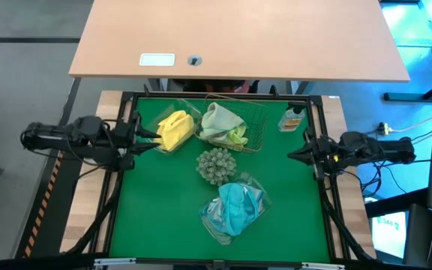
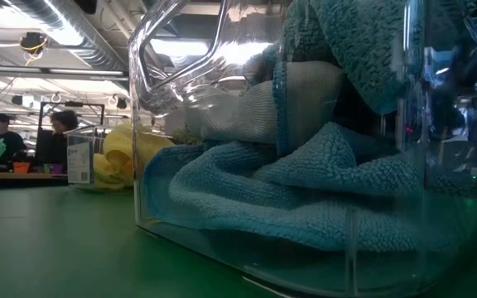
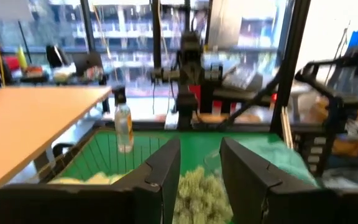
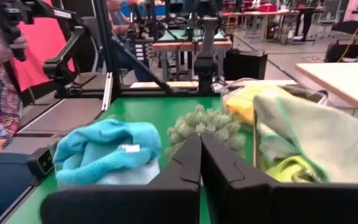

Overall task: Sort microfiber towel by color & place in baskets
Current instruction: Return to Home Position

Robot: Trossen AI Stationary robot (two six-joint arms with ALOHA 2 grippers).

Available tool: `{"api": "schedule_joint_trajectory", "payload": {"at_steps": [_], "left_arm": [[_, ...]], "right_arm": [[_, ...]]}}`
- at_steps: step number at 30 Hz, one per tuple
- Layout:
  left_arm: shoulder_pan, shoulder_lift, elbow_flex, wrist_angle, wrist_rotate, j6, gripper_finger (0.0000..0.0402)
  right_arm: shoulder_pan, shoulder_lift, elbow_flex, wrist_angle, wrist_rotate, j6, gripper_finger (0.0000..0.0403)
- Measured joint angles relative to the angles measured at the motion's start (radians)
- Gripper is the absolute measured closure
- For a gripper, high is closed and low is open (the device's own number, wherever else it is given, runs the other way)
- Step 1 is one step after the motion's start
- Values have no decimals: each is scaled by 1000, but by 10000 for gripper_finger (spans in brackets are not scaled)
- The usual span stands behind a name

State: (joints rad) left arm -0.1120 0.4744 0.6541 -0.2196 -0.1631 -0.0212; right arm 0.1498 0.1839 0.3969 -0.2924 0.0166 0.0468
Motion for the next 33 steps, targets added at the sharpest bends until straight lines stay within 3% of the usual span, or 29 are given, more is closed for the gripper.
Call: {"api": "schedule_joint_trajectory", "payload": {"at_steps": [13, 25, 33], "left_arm": [[0, -231, -266, 164, 0, -2, 292], [0, -360, -353, 168, -2, 34, 292], [0, -380, -437, 215, 23, 27, 292]], "right_arm": [[0, -182, -171, 91, -21, 27, 401], [0, -182, -229, 135, -9, 6, 402], [0, -181, -301, 204, -19, 27, 402]]}}
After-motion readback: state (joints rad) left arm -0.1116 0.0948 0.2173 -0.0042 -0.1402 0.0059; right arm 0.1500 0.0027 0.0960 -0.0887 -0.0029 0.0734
